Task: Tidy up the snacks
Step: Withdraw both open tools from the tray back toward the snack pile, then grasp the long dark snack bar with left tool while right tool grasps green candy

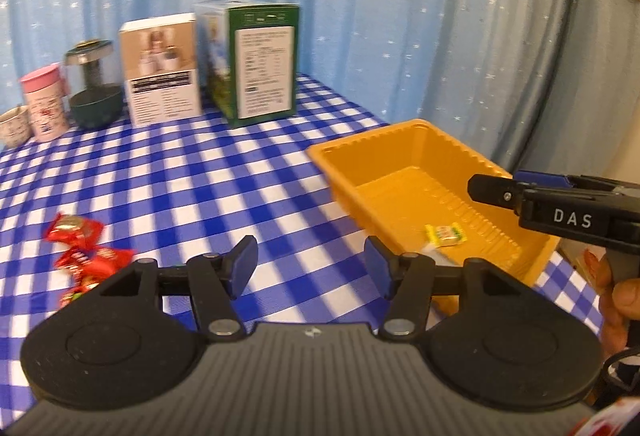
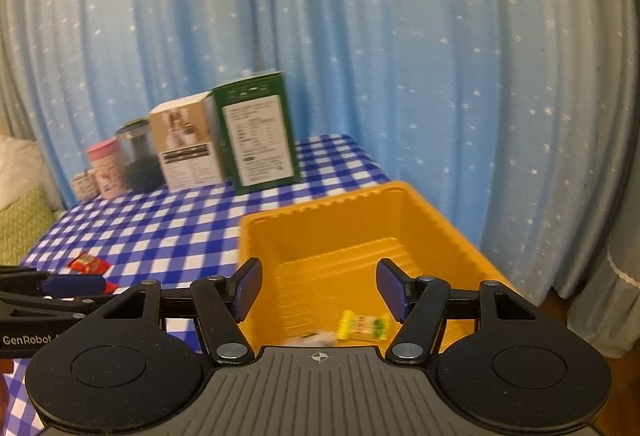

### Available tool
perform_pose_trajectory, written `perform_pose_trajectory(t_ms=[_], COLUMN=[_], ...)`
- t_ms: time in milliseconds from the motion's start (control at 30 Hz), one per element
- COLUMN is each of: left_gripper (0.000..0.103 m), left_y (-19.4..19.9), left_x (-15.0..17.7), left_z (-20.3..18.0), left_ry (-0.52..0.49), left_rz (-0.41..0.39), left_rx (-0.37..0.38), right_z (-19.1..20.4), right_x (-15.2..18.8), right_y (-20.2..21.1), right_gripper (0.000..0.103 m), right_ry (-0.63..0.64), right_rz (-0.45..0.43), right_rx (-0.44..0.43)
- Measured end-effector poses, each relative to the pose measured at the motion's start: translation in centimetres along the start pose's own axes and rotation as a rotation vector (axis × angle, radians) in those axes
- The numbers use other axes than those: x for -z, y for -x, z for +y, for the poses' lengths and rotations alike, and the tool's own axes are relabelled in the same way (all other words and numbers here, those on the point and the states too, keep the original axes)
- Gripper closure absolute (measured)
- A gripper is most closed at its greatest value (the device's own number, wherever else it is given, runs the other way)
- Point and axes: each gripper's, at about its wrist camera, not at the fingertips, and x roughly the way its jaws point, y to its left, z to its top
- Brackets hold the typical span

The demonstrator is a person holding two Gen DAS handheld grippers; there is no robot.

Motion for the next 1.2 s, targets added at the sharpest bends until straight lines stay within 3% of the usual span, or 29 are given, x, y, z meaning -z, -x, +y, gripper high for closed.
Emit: perform_pose_trajectory(t_ms=[367,600,833,1033,1200], left_gripper=[0.037,0.037,0.037,0.044,0.059], left_y=[3.2,3.9,3.4,1.7,-0.1], left_x=[2.2,5.1,6.8,7.1,6.7], left_z=[6.9,11.0,13.5,14.5,14.5], left_ry=[0.063,0.098,0.126,0.144,0.126], left_rz=[0.01,0.063,0.104,0.114,0.136], left_rx=[-0.127,-0.198,-0.22,-0.203,-0.191], right_z=[7.0,11.0,14.0,15.3,15.9], right_x=[0.6,1.4,1.9,2.3,2.8], right_y=[-1.3,-3.1,-5.3,-7.7,-9.6], right_gripper=[0.04,0.04,0.04,0.04,0.04], right_ry=[0.132,0.215,0.27,0.312,0.347], right_rz=[0.002,0.043,0.083,0.126,0.161], right_rx=[-0.146,-0.218,-0.261,-0.283,-0.276])
